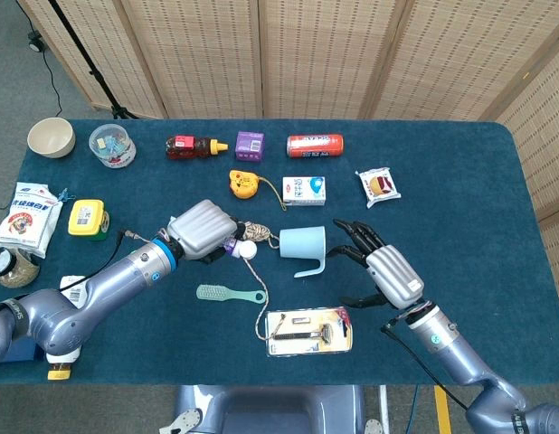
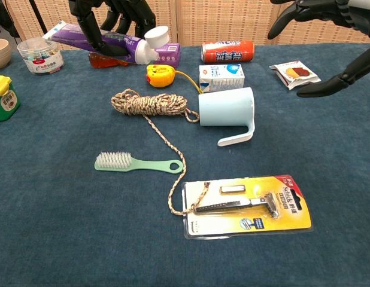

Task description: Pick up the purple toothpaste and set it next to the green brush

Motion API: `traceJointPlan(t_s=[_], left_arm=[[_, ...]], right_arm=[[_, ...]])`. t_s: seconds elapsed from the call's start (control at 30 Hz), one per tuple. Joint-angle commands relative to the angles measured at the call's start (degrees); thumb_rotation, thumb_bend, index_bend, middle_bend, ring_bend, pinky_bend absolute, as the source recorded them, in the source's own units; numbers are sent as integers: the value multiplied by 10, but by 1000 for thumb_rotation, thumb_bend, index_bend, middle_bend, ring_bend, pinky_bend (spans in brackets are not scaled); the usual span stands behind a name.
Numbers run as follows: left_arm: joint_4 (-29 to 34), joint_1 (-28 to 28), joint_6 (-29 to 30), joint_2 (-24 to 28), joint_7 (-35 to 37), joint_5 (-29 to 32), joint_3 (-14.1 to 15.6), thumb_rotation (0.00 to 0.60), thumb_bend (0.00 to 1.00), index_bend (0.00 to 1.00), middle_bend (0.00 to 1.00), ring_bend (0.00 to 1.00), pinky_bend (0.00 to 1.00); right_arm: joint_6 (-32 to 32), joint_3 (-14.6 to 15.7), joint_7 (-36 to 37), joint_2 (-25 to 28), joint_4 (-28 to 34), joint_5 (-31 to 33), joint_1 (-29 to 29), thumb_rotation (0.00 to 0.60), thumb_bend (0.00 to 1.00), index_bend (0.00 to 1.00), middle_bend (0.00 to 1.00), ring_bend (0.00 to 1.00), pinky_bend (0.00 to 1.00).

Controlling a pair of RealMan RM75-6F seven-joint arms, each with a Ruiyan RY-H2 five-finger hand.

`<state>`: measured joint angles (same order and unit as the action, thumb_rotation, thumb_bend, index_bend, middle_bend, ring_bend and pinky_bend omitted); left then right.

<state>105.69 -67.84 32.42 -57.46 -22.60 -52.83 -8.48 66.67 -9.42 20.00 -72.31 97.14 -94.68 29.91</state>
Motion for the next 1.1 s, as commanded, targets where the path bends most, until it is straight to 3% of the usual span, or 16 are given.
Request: traceJointPlan(t_s=[0.03, 0.57, 1.1], left_arm=[[1, -24, 10, -10, -23, 29, 10, 600, 1000, 607, 460, 512, 575], [-11, -108, 40, -58, -77, 139, 45, 600, 1000, 607, 459, 512, 575], [-19, -140, 48, -75, -69, 173, 53, 600, 1000, 607, 460, 513, 575]], right_arm=[[1, -1, 2, -6, -3, 2, 6, 600, 156, 269, 0, 0, 0], [-9, -5, 16, -38, -13, 16, 46, 600, 156, 253, 0, 0, 0], [-18, -2, 17, -63, -24, 34, 67, 600, 156, 249, 0, 0, 0]])
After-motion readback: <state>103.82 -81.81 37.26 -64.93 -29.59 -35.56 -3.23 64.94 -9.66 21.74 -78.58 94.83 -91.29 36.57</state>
